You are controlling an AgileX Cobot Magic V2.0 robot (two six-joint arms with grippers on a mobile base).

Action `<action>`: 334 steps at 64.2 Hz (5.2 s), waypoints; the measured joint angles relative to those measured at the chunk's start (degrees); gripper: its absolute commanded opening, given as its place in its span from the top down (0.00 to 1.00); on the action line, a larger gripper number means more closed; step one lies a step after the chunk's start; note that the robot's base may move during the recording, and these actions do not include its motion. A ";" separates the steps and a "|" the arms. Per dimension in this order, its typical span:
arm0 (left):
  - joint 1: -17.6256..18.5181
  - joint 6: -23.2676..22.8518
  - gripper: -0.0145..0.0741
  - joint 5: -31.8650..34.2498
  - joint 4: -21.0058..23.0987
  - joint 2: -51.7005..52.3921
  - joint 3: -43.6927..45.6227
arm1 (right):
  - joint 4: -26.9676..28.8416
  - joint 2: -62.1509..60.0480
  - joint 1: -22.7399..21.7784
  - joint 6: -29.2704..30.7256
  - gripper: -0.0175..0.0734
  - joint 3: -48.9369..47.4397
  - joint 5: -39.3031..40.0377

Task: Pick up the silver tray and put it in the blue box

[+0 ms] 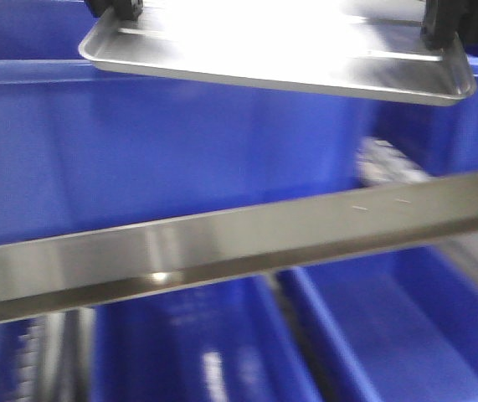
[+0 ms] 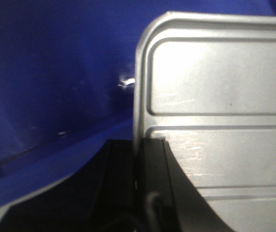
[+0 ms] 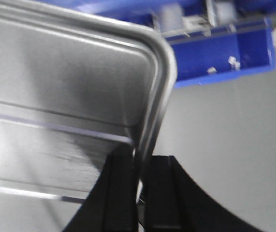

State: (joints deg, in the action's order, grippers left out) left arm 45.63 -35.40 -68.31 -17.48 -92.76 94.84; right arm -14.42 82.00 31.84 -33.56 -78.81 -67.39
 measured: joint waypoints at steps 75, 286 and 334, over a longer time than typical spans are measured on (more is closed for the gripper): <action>0.00 0.00 0.95 0.62 0.20 0.00 0.00 | -0.11 0.00 0.00 -0.12 0.74 0.00 -0.21; -2.48 6.90 0.95 10.24 2.75 4.49 3.66 | 1.65 2.81 -10.45 15.55 0.75 -15.61 3.83; 11.15 11.10 0.94 37.92 -4.27 48.92 -46.04 | 0.07 -54.23 -10.45 19.39 0.75 43.86 37.18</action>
State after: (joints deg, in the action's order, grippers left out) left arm 56.77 -24.30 -30.39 -21.75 -43.84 48.80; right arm -14.35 27.77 21.39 -14.17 -34.95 -30.21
